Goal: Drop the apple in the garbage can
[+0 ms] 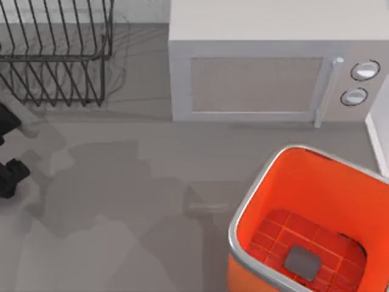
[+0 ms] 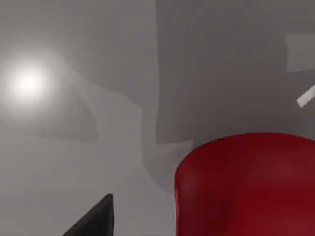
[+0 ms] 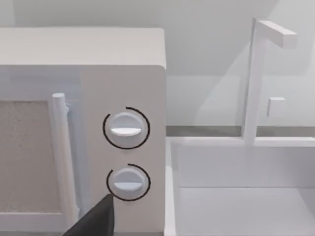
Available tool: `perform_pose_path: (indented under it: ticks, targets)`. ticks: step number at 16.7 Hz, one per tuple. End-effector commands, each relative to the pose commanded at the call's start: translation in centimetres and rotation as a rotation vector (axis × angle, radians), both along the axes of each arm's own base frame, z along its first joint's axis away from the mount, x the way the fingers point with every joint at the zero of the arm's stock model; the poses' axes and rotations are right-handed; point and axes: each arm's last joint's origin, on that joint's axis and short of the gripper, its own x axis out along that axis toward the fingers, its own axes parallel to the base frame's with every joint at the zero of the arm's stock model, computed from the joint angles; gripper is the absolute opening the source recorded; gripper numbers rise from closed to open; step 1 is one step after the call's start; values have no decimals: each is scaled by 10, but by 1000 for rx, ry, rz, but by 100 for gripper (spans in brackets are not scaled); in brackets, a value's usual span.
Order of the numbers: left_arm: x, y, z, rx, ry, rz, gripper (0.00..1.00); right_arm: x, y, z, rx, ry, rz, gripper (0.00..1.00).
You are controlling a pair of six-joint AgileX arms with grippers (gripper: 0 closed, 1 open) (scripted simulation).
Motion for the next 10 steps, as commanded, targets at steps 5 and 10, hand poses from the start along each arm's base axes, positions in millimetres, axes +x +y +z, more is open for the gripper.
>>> perform_pose_path:
  ticks: [5,10]
  targets:
    - [-3,3,-28,-1,7,-1,100,0,0,0,0,0,0,100]
    - [-3,3,-28,-1,7,-1,77,0,0,0,0,0,0,100]
